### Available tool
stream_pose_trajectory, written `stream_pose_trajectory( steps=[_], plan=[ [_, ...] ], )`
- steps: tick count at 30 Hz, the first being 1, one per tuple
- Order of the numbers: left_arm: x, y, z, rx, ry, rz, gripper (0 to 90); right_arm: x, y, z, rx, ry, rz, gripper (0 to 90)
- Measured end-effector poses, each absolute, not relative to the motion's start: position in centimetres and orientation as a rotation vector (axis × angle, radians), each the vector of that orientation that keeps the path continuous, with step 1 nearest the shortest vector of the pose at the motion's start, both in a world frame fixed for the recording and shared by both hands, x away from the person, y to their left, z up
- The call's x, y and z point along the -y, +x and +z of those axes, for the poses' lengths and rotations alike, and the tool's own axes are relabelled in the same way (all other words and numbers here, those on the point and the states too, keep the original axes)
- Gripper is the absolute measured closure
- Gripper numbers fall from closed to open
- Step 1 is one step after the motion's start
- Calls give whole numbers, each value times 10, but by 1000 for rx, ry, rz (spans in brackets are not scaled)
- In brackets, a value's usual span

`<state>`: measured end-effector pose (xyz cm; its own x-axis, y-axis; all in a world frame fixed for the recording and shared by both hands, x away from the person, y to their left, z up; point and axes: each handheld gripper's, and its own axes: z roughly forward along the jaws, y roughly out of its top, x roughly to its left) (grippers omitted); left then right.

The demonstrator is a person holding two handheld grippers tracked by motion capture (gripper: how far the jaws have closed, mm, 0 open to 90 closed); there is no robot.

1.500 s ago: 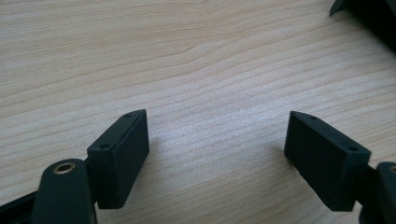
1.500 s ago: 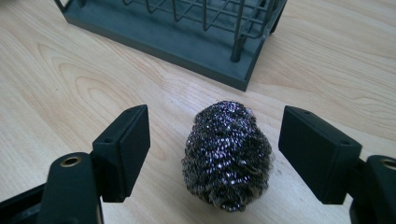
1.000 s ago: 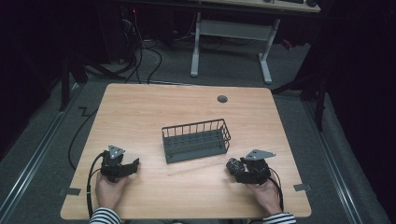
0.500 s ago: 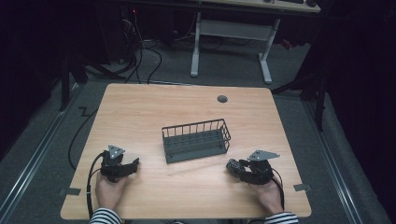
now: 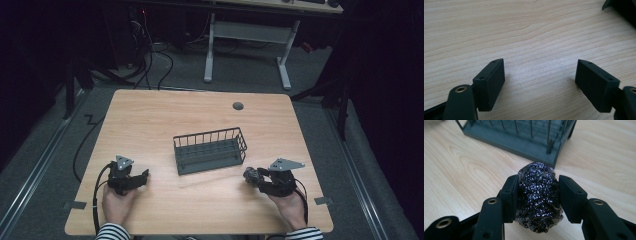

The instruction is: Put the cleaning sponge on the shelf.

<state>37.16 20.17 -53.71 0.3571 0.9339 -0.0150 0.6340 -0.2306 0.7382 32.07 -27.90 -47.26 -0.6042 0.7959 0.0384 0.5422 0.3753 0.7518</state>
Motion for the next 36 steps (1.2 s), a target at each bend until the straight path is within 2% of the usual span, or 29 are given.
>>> stream_pose_trajectory(
  steps=[17, 27, 36],
  plan=[
    [-202, 372, -537, -1362, 1960, 583, 240, 265, 332, -421, -2266, 1055, 1193, 532],
    [-202, 372, -537, -1364, 1958, 583, 242, 247, 365, -398, -2245, 1062, 1255, 530],
    [-202, 372, -537, -1365, 1957, 583, 243, 220, 395, -396, -2274, 1056, 1221, 528]
  ],
)
